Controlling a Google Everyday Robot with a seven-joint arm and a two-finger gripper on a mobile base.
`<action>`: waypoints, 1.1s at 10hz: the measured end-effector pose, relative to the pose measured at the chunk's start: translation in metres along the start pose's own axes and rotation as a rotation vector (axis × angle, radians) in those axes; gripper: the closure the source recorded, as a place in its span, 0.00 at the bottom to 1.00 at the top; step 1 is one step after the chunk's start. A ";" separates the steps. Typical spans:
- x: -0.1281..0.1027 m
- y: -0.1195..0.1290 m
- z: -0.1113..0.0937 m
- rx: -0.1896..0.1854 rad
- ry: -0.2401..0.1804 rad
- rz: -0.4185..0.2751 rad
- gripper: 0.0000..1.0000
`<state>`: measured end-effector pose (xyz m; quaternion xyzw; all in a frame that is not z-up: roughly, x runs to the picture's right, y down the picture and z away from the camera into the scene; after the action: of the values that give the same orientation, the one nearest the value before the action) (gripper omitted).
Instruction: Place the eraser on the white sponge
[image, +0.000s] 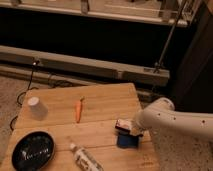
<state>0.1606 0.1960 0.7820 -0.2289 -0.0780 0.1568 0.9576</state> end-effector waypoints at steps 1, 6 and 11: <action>0.012 0.003 -0.005 -0.003 0.002 -0.008 1.00; 0.027 0.036 -0.013 -0.046 0.018 -0.086 1.00; 0.003 0.054 0.000 -0.085 0.014 -0.152 0.98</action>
<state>0.1489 0.2426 0.7570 -0.2638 -0.0952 0.0786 0.9566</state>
